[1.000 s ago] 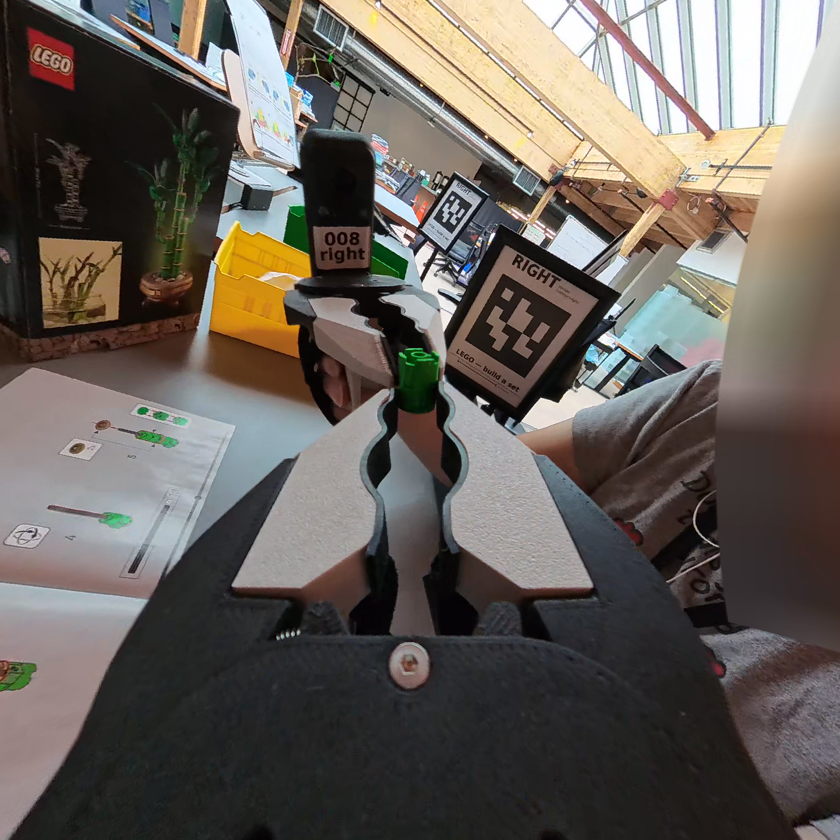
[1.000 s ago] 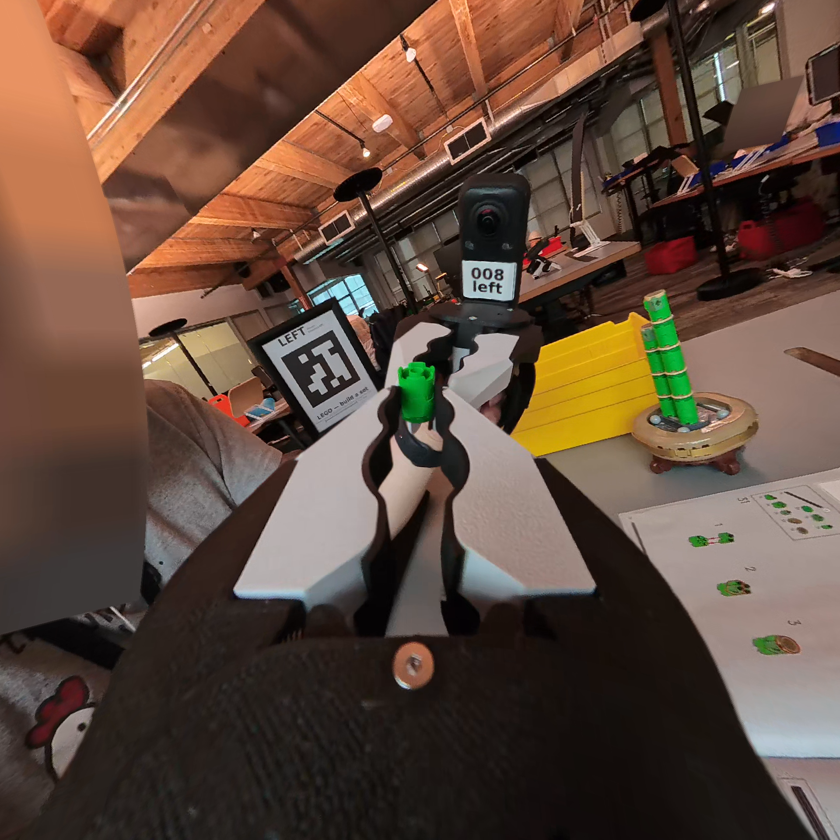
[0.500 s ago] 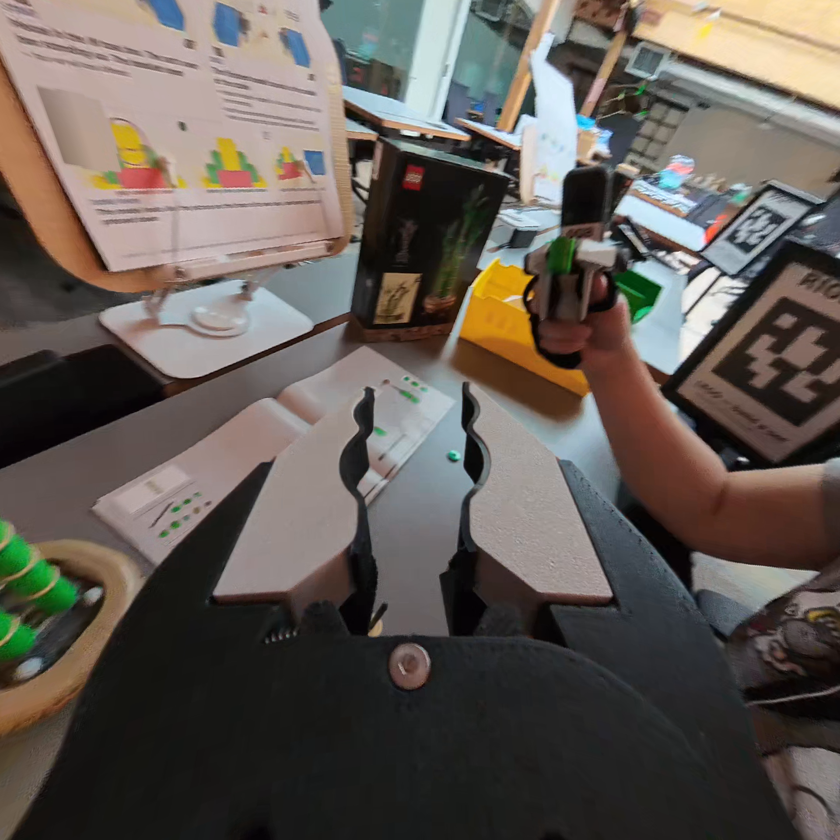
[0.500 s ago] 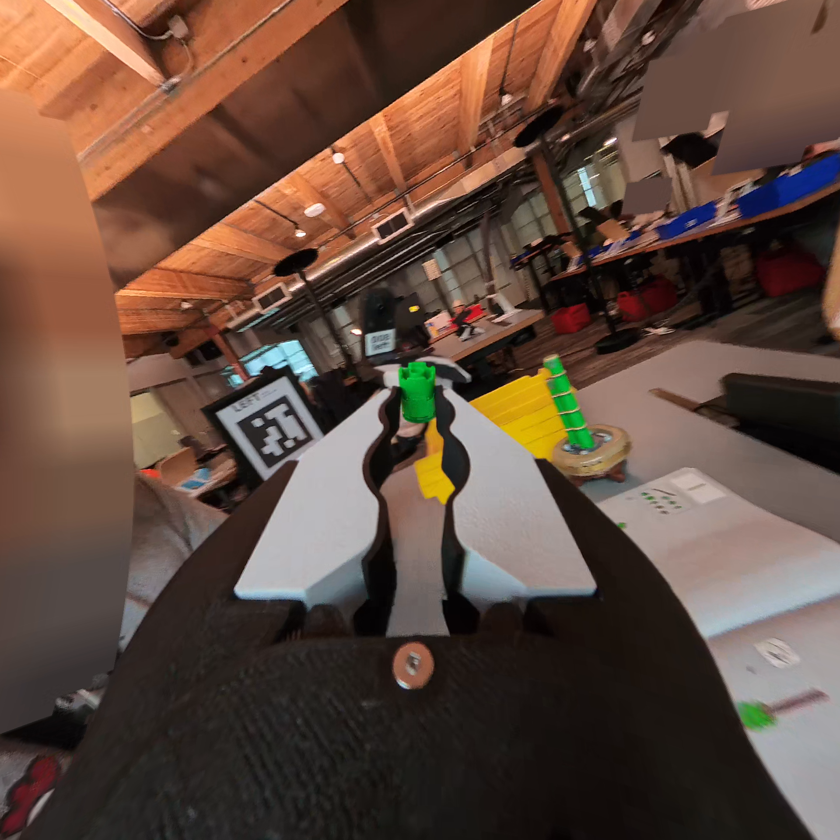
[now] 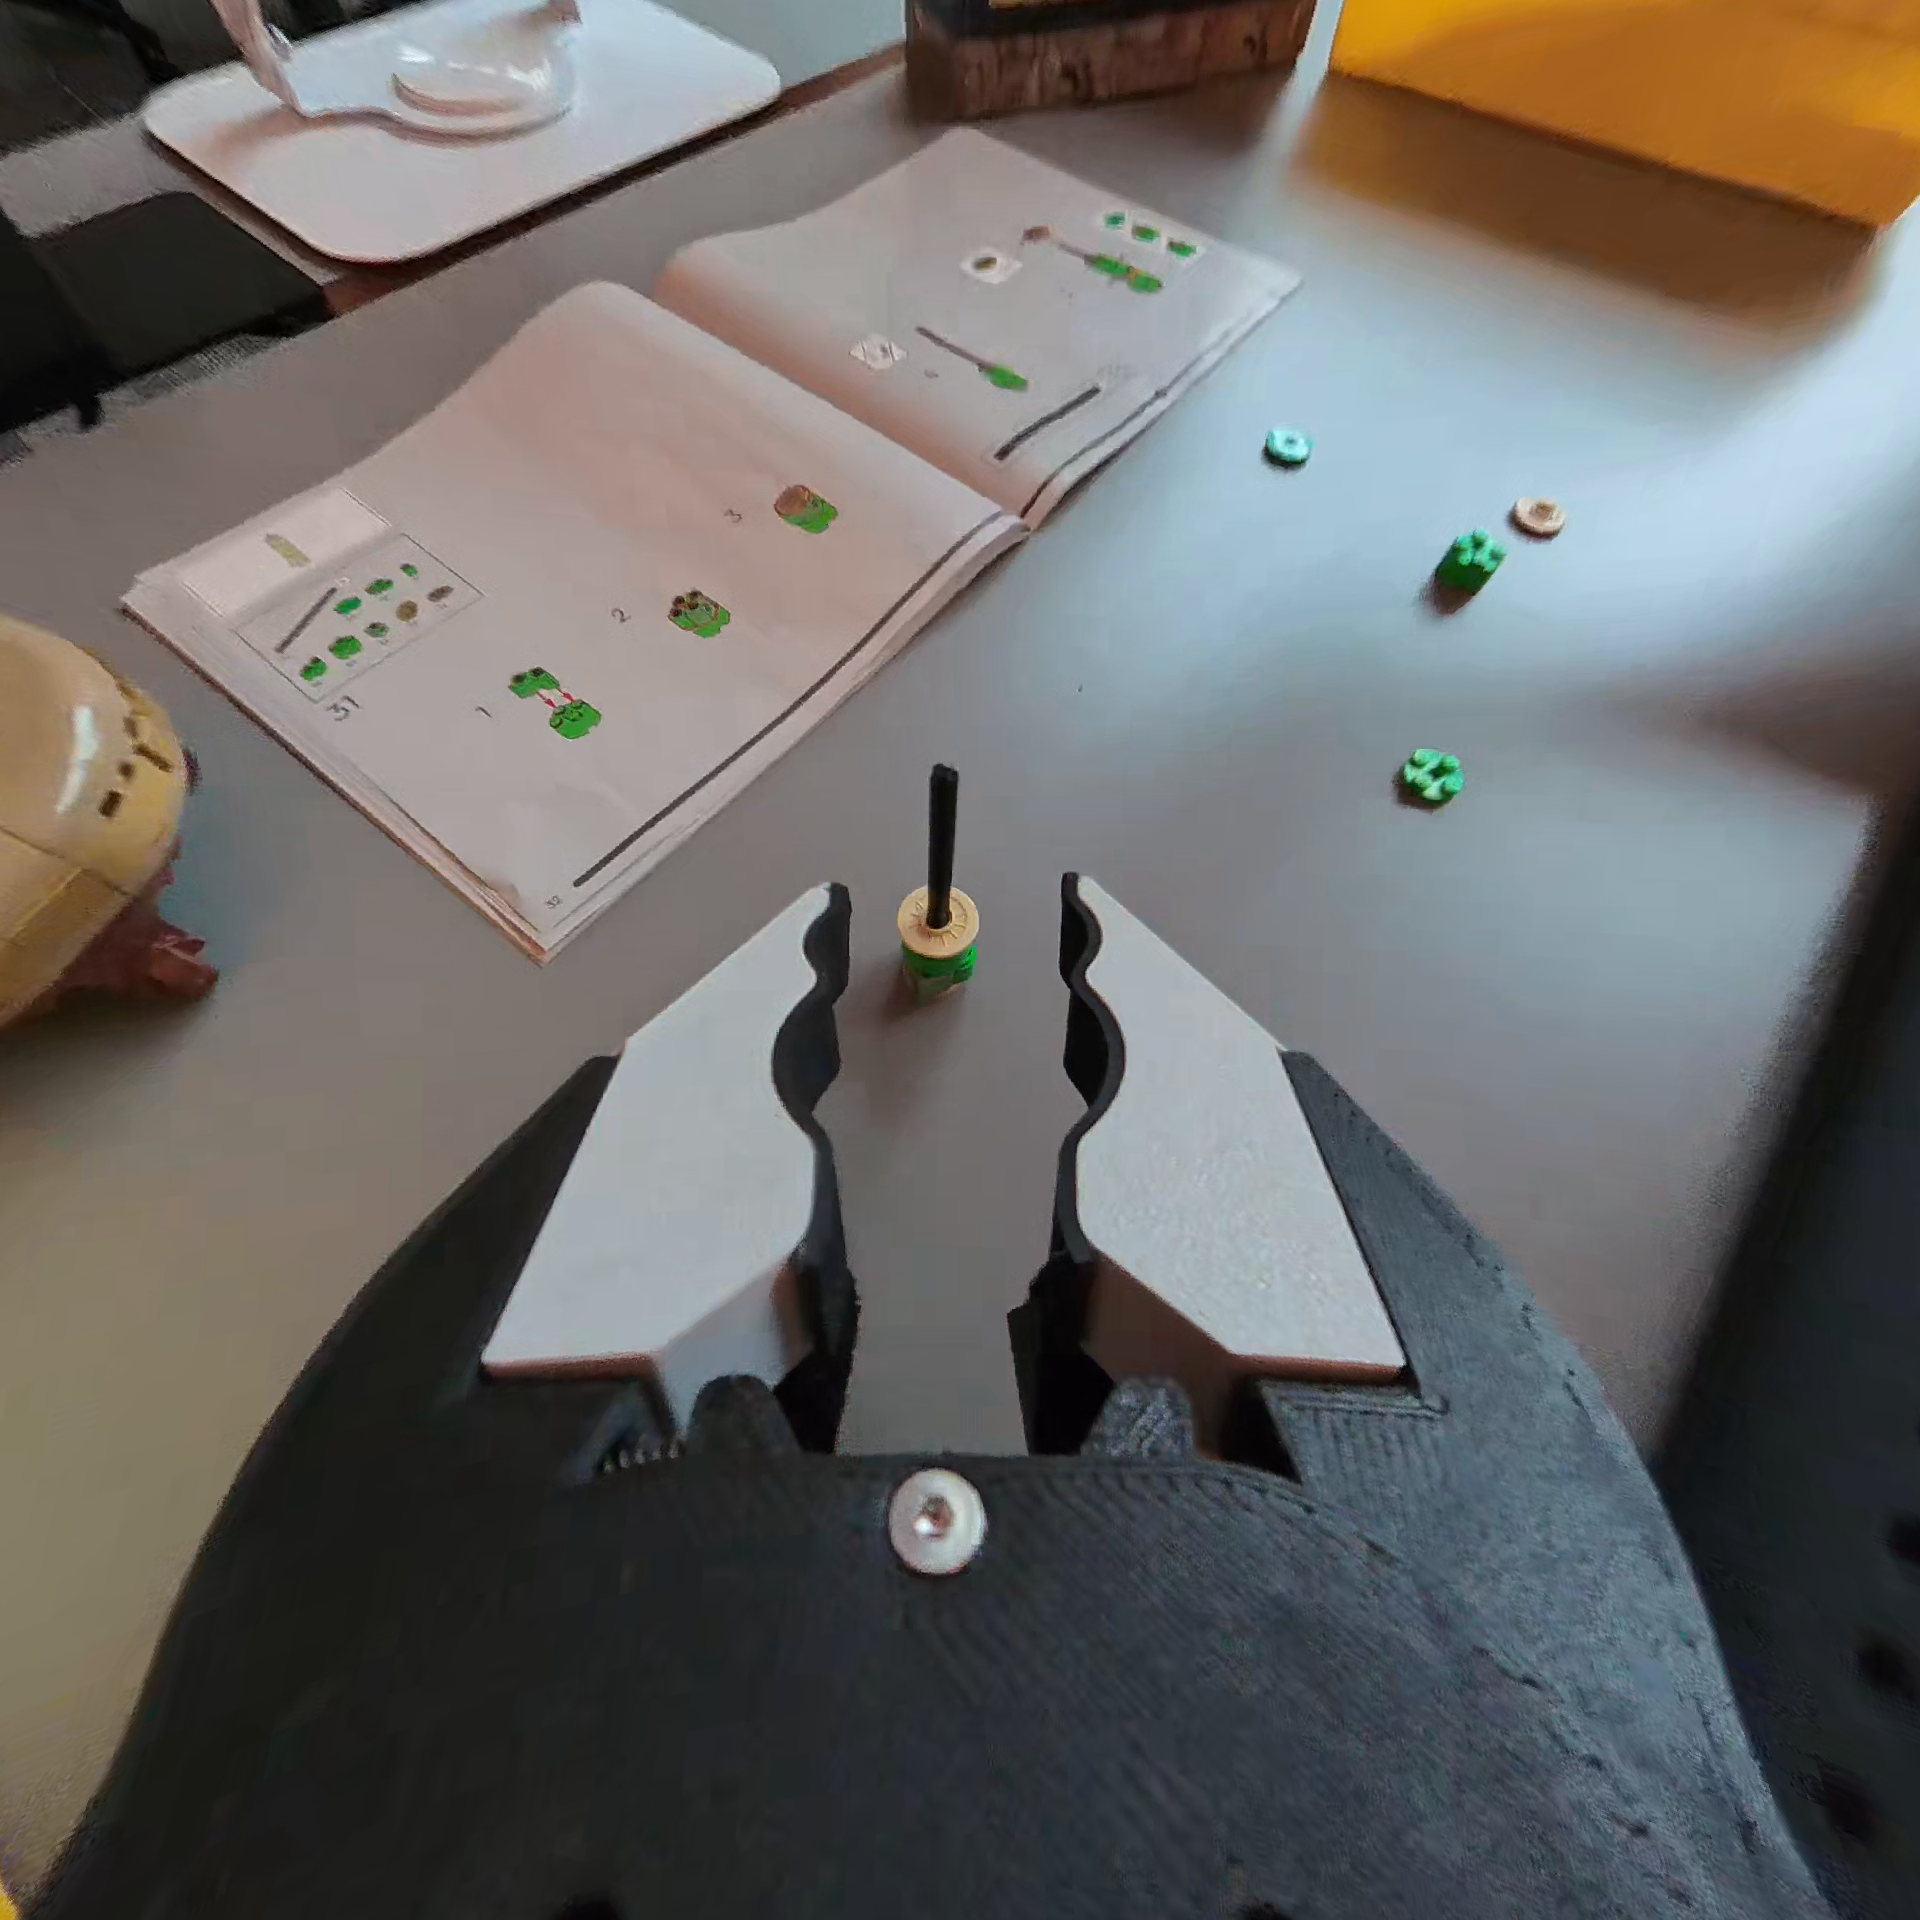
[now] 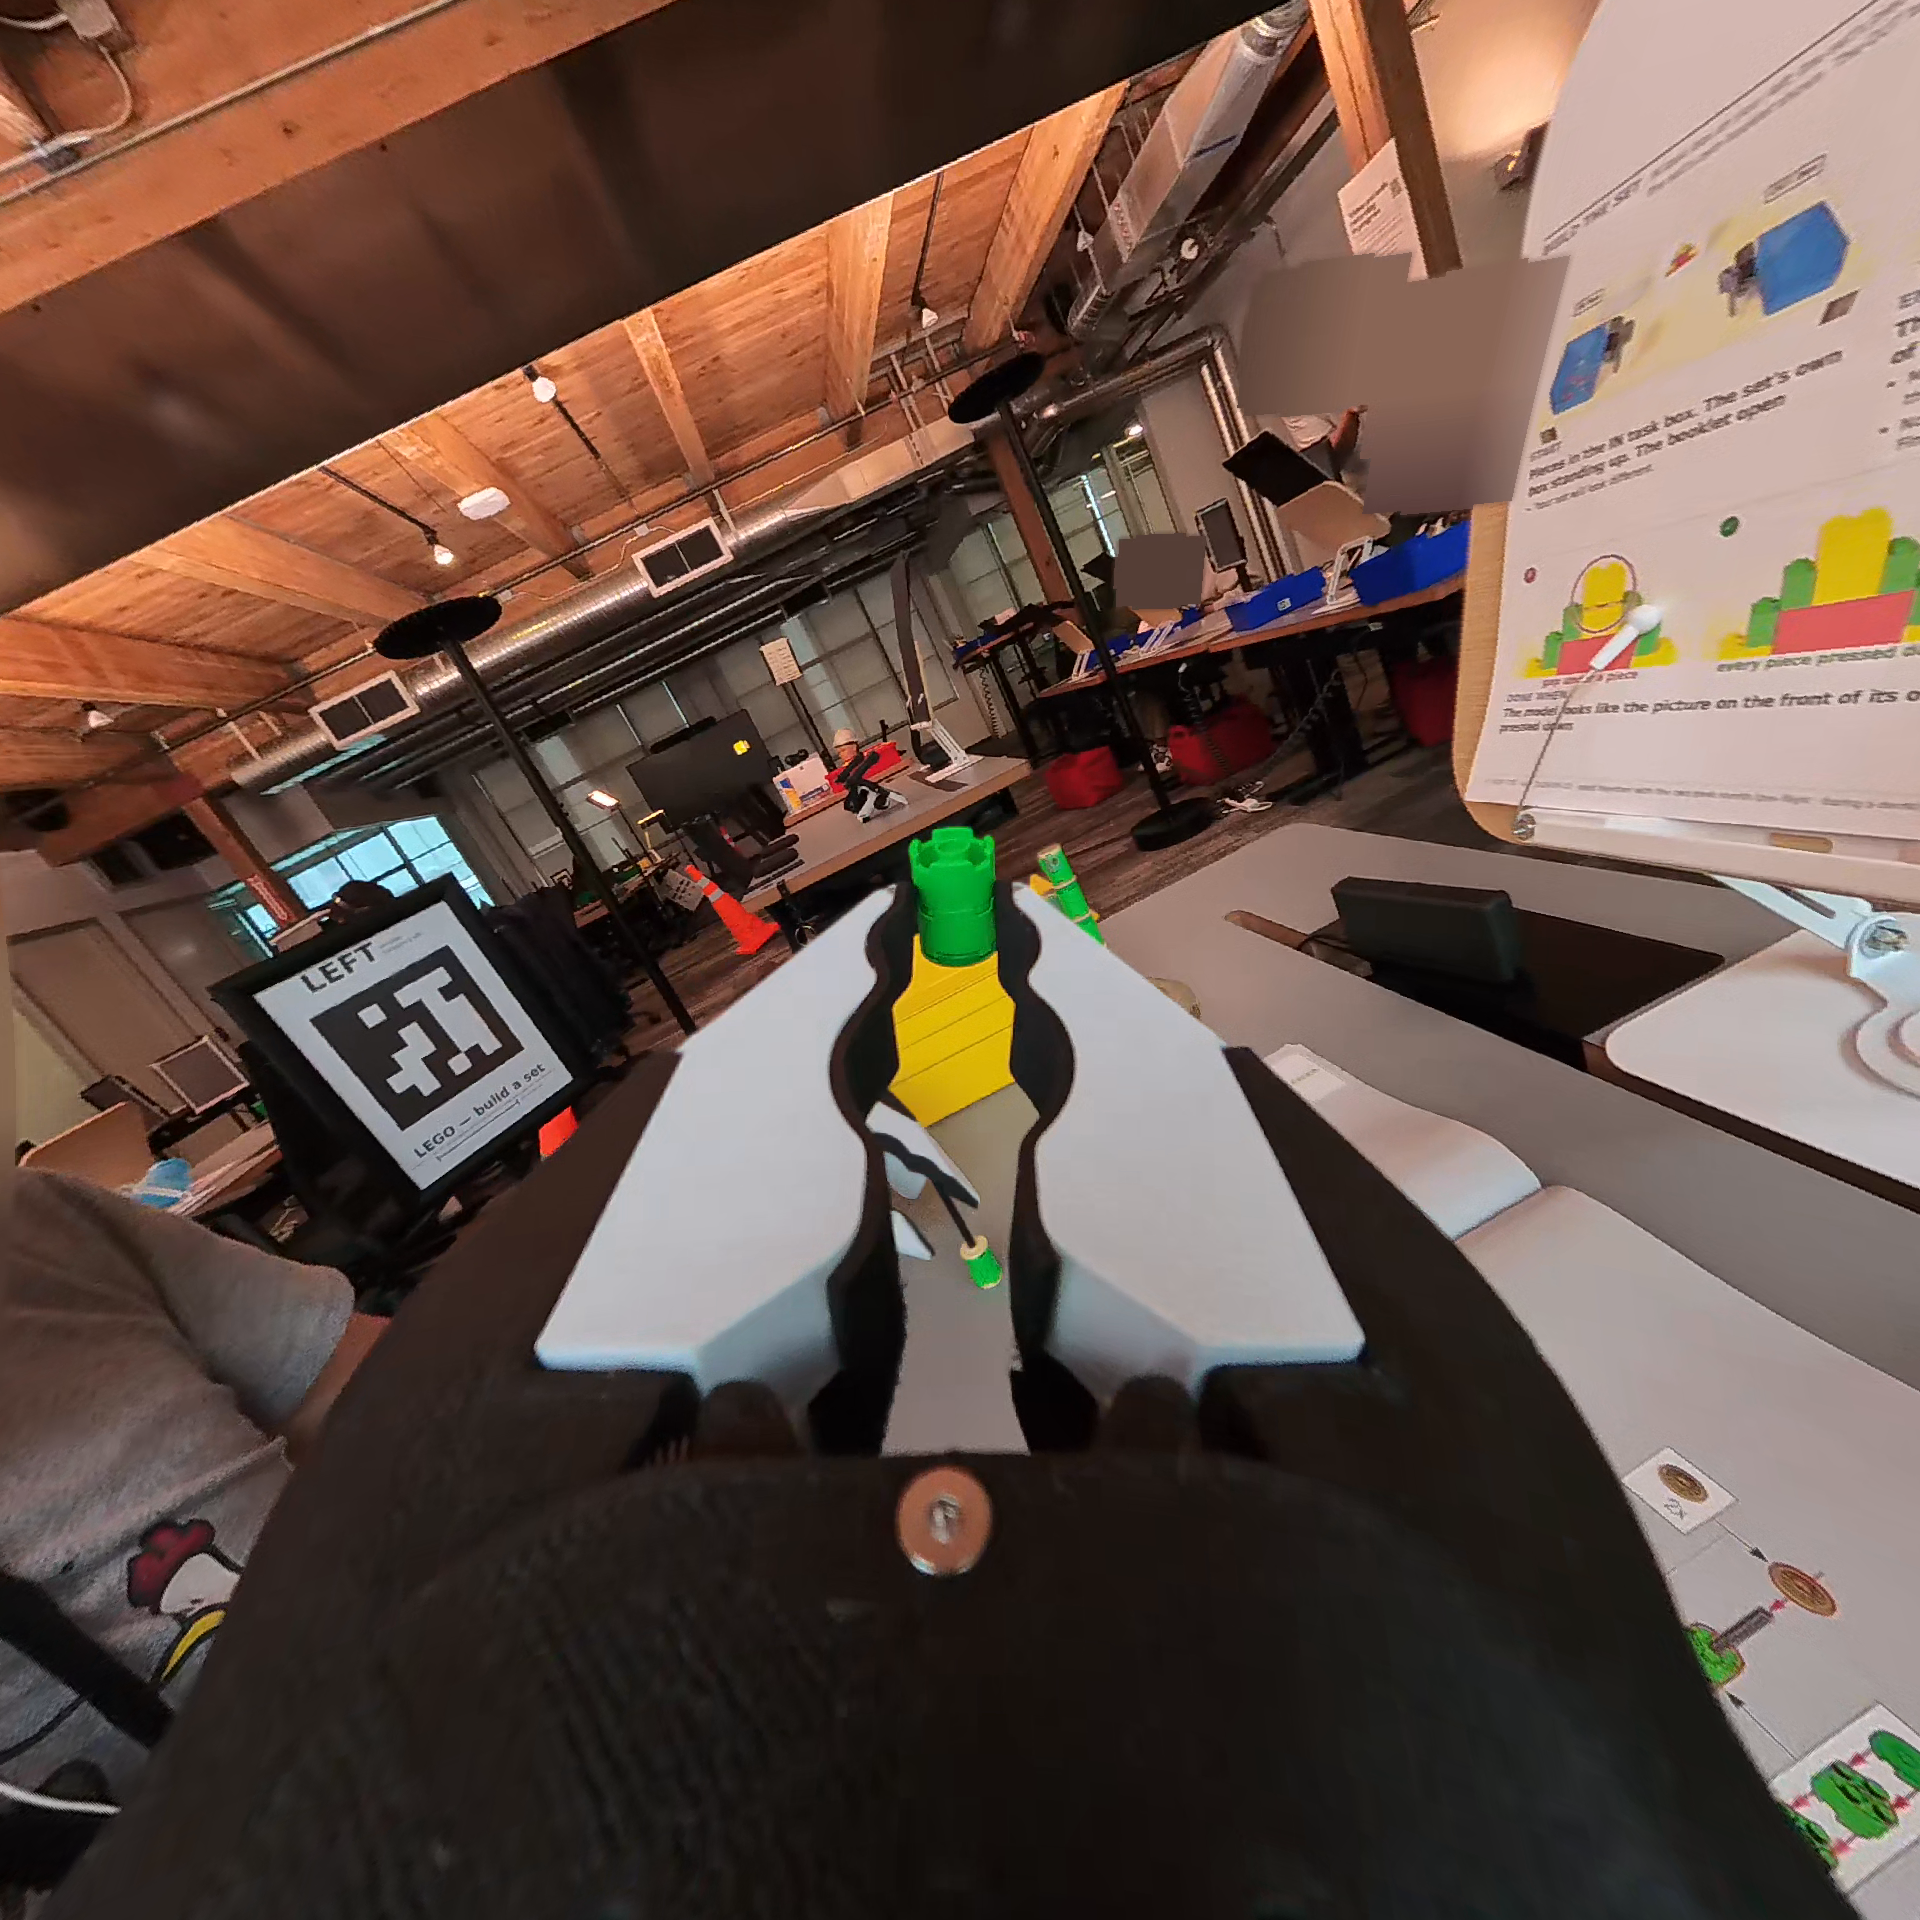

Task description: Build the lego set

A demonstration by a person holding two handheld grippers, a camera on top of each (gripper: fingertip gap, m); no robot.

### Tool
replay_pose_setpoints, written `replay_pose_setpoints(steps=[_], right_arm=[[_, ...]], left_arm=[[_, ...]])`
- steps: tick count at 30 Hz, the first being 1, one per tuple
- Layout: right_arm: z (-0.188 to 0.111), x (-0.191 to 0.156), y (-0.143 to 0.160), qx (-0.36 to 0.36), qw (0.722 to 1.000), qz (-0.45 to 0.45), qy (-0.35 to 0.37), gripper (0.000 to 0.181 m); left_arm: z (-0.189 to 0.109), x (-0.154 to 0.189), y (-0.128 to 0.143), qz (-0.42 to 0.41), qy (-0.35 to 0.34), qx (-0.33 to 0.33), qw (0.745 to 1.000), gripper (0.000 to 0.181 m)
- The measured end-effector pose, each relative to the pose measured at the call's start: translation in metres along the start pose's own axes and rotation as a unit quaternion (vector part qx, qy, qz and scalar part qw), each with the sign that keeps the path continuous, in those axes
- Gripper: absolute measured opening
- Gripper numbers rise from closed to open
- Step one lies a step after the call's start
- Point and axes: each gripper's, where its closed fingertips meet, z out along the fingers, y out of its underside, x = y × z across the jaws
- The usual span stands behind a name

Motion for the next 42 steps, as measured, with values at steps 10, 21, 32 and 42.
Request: replay_pose_setpoints(steps=[10,21,32,42], right_arm=[[-0.017,0.004,-0.011,0.016,1.0,-0.012,0.024,0.014],[-0.025,0.009,-0.013,0.021,0.999,-0.009,0.034,0.014],[-0.033,0.018,-0.011,0.016,0.998,-0.005,0.053,0.014],[-0.038,0.027,-0.009,0.015,0.998,0.006,0.062,0.014]], left_arm=[[0.02,-0.002,0.024,0.009,-0.002,-0.038,0.999,0.033],[0.024,-0.002,0.024,0.02,-0.005,-0.045,0.999,0.016],[0.025,0.012,0.003,-0.001,0.021,-0.023,1.0,0.015],[0.047,0.054,-0.125,0.014,0.136,0.044,0.99,0.015]])
